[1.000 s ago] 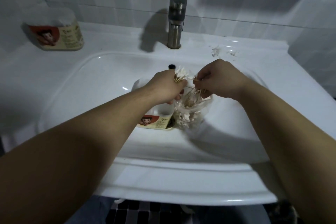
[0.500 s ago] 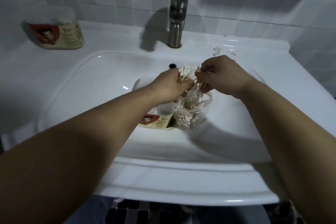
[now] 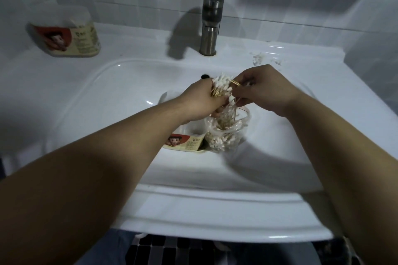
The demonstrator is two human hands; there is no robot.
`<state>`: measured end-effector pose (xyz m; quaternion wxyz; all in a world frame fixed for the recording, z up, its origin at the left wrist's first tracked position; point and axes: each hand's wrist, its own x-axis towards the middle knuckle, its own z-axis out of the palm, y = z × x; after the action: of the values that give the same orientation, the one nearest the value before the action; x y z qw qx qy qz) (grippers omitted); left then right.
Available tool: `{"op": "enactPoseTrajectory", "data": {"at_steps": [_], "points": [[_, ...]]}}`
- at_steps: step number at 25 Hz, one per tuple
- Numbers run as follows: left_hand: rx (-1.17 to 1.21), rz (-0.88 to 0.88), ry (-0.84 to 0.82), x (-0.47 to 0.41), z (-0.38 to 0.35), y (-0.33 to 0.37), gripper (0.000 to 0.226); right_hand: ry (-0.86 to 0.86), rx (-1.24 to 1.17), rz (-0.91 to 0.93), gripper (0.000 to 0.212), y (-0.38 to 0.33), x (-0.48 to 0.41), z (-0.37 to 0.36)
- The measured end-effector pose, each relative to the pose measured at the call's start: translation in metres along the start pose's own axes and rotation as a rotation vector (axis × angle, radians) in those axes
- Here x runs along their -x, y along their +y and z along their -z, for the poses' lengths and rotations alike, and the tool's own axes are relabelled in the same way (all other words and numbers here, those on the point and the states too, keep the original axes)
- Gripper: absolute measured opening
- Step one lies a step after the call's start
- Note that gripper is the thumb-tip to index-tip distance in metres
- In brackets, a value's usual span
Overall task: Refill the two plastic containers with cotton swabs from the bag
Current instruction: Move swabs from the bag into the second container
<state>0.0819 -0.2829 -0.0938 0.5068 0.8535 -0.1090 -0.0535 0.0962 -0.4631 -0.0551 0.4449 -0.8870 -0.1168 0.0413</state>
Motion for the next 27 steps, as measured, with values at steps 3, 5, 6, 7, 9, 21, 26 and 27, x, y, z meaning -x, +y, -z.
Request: {"op": "enactPoseTrajectory", "data": {"at_steps": [3, 5, 6, 7, 9, 21, 26, 27], "points": [[-0.109, -0.023, -0.019, 0.0032, -0.0006, 0.0040, 0.014, -0.003, -0.004, 0.013, 0.010, -0.0038, 0.0020, -0.0020], [-0.132, -0.001, -0.016, 0.0034, 0.0001, 0.0054, 0.018, 0.009, 0.013, 0.000, 0.012, -0.0040, 0.0025, -0.0020], [-0.137, 0.011, -0.012, 0.0033, 0.0002, 0.0052, 0.018, 0.027, 0.017, -0.014, 0.013, -0.0028, 0.0022, -0.0010], [-0.142, 0.020, -0.002, 0.0030, 0.0004, 0.0047, 0.020, 0.047, 0.027, -0.027, 0.013, -0.0015, 0.0016, 0.0003], [-0.133, 0.034, 0.033, 0.0028, 0.0009, 0.0045, 0.024, 0.068, 0.047, -0.038, 0.012, 0.0007, 0.0001, 0.0018], [0.328, -0.017, -0.044, 0.0040, -0.0002, 0.0046, 0.011, -0.023, -0.250, 0.019, 0.011, 0.0005, -0.0009, -0.0030], [0.332, 0.025, -0.074, 0.0054, -0.0001, 0.0071, 0.018, 0.050, -0.228, -0.020, 0.022, 0.0043, -0.0057, -0.0042], [0.326, 0.040, -0.076, 0.0051, -0.0011, 0.0071, 0.017, 0.061, -0.213, -0.035, 0.025, 0.0052, -0.0067, -0.0043]]}}
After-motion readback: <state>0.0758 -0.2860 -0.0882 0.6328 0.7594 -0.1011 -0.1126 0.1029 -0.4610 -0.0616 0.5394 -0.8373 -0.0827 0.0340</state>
